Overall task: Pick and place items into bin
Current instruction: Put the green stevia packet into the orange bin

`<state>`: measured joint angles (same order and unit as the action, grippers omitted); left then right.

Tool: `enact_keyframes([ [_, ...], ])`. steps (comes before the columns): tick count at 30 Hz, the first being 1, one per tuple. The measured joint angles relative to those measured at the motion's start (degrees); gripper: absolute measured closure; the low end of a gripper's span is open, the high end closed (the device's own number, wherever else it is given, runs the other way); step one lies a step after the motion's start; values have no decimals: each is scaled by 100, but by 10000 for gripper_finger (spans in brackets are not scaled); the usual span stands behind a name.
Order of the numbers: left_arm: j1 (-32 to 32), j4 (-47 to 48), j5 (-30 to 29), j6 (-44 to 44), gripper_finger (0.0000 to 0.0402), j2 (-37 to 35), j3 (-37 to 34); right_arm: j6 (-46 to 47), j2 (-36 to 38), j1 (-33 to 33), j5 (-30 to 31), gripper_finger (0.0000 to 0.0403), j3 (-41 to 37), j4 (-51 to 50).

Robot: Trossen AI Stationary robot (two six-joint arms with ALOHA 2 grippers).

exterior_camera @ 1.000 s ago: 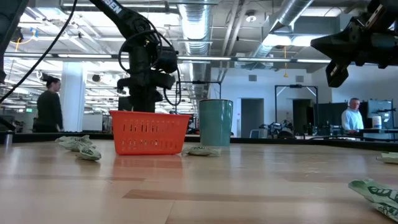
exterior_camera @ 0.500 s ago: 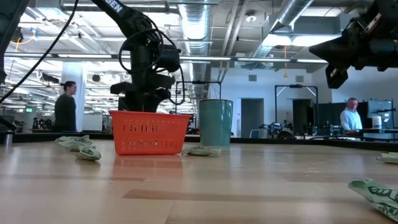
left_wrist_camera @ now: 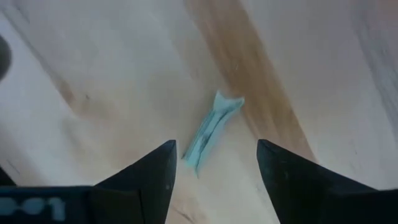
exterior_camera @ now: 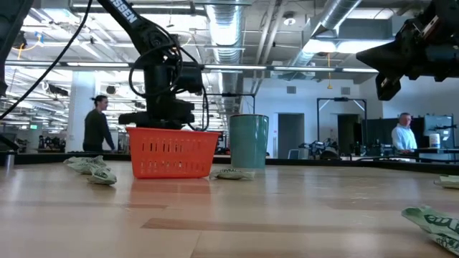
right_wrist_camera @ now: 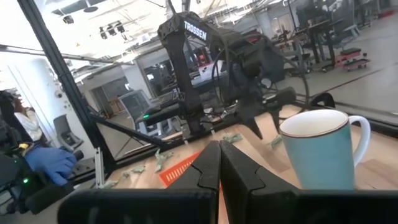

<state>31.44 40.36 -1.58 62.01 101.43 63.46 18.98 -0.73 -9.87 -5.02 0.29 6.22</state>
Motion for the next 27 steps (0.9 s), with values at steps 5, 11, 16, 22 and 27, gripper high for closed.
enact_keyframes([
  [5,33,-64,23,33,192,2,0,-3,0,-1,4,403,-1,0],
  [11,-15,-157,24,-45,192,449,21,-2,0,4,22,403,-2,-26],
  [16,-74,-77,-301,-221,192,687,172,-2,0,11,22,403,0,-62],
  [22,-71,228,-289,-368,221,723,385,0,0,11,42,403,0,-131],
  [27,-74,365,-275,-565,291,737,416,0,0,11,42,403,0,-170],
])
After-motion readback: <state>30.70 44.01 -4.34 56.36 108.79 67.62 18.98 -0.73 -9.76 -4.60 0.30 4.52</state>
